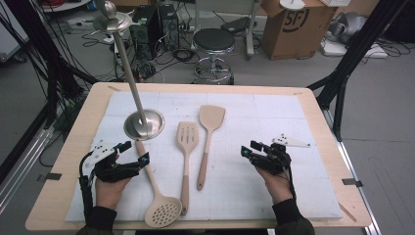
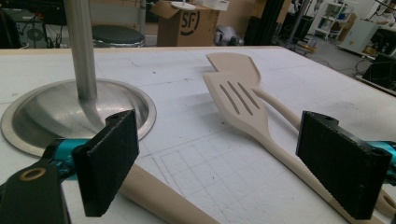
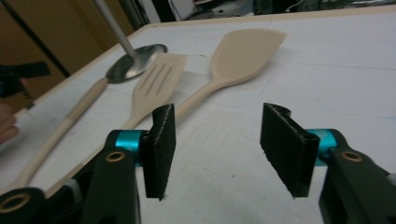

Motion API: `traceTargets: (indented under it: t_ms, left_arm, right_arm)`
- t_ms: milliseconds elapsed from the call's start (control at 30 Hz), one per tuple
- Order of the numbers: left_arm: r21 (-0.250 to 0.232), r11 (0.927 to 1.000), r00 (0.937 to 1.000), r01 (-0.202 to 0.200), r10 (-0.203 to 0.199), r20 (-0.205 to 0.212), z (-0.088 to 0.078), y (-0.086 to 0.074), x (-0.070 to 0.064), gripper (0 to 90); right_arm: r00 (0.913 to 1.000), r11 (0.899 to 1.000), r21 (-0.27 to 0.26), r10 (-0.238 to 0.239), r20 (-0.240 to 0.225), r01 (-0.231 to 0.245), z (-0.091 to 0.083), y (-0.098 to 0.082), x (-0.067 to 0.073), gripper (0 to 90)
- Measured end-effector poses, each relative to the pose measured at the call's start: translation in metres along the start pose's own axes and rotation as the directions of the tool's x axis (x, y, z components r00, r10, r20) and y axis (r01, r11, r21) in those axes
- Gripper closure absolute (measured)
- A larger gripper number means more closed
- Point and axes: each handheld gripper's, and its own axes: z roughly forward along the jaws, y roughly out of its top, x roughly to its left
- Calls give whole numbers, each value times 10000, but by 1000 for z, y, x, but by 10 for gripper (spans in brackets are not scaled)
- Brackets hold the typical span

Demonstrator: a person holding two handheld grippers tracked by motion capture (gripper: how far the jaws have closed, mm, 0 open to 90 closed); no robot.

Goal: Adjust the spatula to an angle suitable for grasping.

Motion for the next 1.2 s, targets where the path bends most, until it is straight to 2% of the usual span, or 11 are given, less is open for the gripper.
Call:
traceTargets:
  t_ms: [67,133,267,400,467,567,700,933,1000,1200]
  left_arm:
    - [64,9998,9999,-164,164,11,1,0,-2,138]
    - [138,9992,9993,-368,368,-3,1,-1,-4,138]
    - [73,9997,9997,-220,220,-55,0,-1,-2,138]
    - [215,9991,9993,-360,361,-56,2,-1,-4,138]
    - [235,9991,9994,-348,349,-47,2,-2,-4,138]
    - [264,9991,9994,-344,346,-86,2,-2,-3,138]
    - [319,9988,9992,-384,387,-70,2,-2,-4,138]
    - [329,9986,9991,-420,423,-85,2,-3,-5,138]
    - [374,9982,9989,-467,470,-75,1,-3,-5,138]
    - [392,9981,9989,-470,473,-75,1,-4,-5,138]
  right_arm:
    - [9995,9997,73,221,-211,-219,2,0,-3,500]
    - [9996,9997,215,152,-223,-147,5,0,-3,548]
    - [9989,9993,350,152,-446,-137,12,-1,-2,634]
    - [9983,9987,506,139,-575,-109,23,3,1,691]
    - [9956,9985,456,340,-869,-301,28,3,1,735]
    - [9917,9957,624,753,-1043,-690,36,1,-2,788]
    - [9887,9954,576,834,-1244,-768,43,0,-2,886]
    - [9887,9953,762,688,-1333,-590,57,8,6,893]
    - [9883,9956,832,542,-1422,-426,63,12,12,893]
    - [9853,9935,1093,485,-1636,-307,86,23,25,892]
